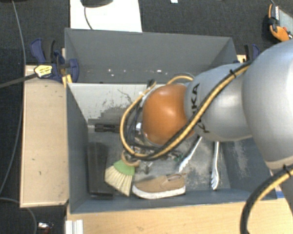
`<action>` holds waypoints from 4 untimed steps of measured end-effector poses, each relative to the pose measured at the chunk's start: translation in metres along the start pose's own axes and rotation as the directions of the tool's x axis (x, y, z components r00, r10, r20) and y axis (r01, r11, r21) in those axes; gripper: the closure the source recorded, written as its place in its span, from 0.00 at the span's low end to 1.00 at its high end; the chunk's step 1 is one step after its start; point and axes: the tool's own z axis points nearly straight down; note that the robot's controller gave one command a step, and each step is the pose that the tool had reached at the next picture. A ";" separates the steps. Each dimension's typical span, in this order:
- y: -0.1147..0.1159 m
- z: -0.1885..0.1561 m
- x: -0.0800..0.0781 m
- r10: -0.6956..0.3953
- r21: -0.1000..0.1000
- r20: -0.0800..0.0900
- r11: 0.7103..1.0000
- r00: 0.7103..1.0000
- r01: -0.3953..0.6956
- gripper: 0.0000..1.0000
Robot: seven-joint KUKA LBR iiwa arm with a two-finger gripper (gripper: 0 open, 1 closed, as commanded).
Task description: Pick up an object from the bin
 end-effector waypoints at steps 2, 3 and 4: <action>0.000 -0.008 -0.003 0.003 -0.001 -0.001 1.000 1.000 -0.003 1.00; 0.044 0.000 -0.038 -0.033 0.006 -0.003 0.999 0.999 0.033 1.00; 0.019 -0.100 -0.018 -0.022 0.001 -0.001 1.000 1.000 0.022 1.00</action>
Offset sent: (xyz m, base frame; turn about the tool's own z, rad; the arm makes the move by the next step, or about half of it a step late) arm 0.0043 0.0063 0.0205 0.0037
